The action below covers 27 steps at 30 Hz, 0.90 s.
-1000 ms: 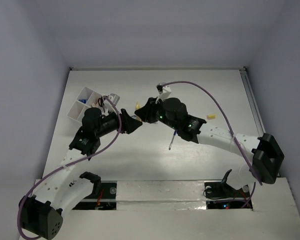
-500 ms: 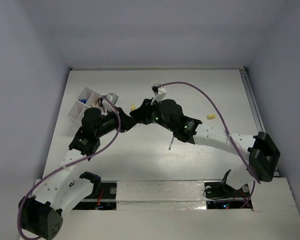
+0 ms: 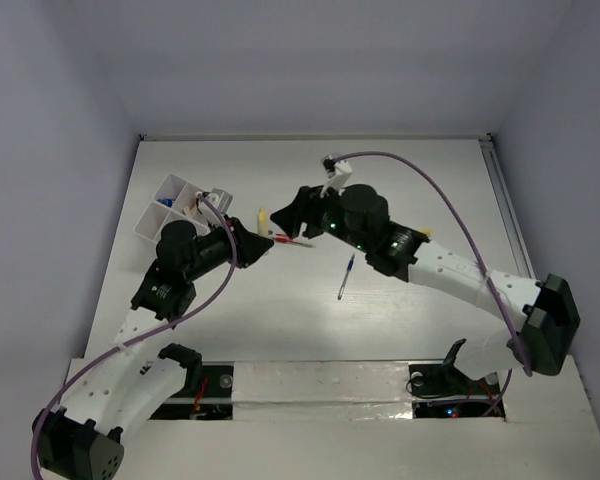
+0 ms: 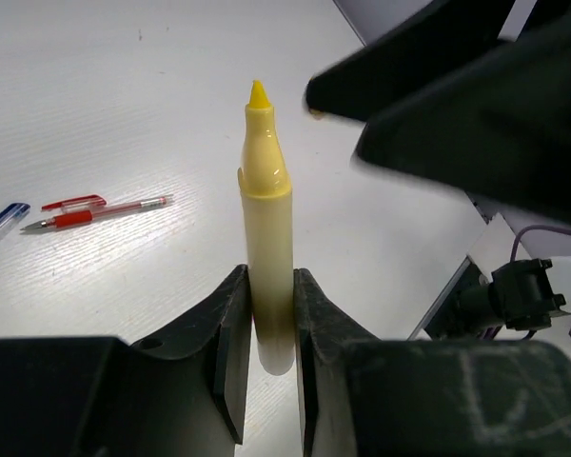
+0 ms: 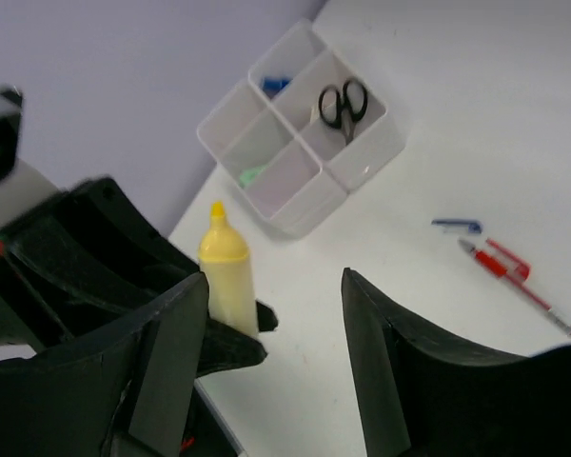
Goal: Sort the stationery into containers
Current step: Pick up the pen from the center of the board, then pick up the pen cap from the center of the board.
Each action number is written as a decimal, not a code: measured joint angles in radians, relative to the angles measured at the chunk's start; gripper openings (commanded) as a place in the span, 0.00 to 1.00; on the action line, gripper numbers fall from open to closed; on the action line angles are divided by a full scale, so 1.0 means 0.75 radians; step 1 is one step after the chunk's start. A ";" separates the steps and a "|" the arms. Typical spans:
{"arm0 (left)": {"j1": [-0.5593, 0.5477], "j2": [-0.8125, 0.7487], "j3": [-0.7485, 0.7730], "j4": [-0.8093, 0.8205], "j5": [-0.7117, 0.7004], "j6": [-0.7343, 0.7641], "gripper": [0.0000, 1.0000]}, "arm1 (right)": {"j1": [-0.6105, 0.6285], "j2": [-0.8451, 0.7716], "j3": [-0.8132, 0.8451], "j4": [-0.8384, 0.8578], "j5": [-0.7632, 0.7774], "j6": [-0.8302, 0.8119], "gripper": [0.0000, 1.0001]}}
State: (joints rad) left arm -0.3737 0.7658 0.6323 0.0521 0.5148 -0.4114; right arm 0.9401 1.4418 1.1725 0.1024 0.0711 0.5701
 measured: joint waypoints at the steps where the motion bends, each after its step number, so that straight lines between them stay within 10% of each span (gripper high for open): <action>1: 0.000 -0.007 0.000 0.000 0.003 0.007 0.00 | -0.030 -0.032 -0.007 -0.009 -0.015 -0.002 0.65; 13: 0.000 -0.075 0.001 -0.016 0.114 0.076 0.00 | -0.698 -0.480 -0.477 -0.242 0.075 0.051 0.66; 27: -0.038 -0.153 0.003 -0.030 0.108 0.097 0.00 | -1.179 -0.077 -0.614 -0.330 0.063 0.074 0.69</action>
State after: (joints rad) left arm -0.4023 0.6514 0.6346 0.0296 0.5961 -0.3386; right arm 0.0559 1.3842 0.7116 -0.1448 0.1184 0.6254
